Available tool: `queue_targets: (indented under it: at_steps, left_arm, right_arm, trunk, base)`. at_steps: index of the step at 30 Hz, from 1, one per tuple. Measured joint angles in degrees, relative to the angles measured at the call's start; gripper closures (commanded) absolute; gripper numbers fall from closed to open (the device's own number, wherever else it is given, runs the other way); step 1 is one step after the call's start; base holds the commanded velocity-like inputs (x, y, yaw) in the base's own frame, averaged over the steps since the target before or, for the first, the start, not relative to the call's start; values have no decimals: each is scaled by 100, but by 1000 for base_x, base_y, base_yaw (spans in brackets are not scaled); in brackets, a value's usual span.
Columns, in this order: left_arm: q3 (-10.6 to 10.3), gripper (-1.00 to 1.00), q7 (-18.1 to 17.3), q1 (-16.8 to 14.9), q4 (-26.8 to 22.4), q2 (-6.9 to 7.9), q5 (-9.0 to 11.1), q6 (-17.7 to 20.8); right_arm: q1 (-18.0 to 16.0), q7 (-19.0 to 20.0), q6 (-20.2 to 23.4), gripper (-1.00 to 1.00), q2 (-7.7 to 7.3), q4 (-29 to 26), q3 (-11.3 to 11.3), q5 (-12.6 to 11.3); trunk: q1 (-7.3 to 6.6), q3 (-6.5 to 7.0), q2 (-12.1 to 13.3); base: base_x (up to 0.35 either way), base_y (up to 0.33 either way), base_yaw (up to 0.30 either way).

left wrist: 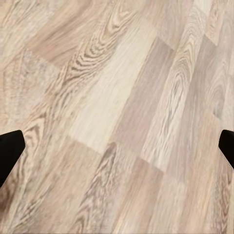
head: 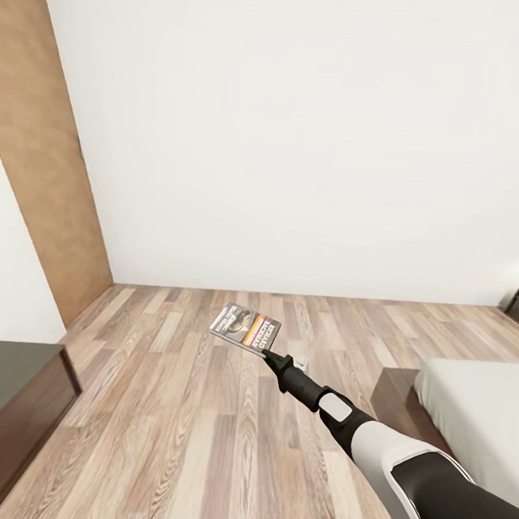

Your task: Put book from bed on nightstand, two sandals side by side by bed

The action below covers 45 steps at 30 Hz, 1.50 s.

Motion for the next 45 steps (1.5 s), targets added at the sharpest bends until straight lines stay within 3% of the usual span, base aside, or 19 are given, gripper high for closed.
queue_targets:
  at_steps: [27,45]
  left_arm:
    - [0,-100,0,0,0,0,2,8]
    - [0,-100,0,-1,2,0,-1,9]
  right_arm:
    - [0,7,-10,100,-15,-1,-8,-7]
    - [1,13,-8,100,-19,-1,-10,-2]
  trunk:
    - [0,0,0]
    - [0,0,0]
  base:
    - [306,0,-4]
    - [307,0,-193]
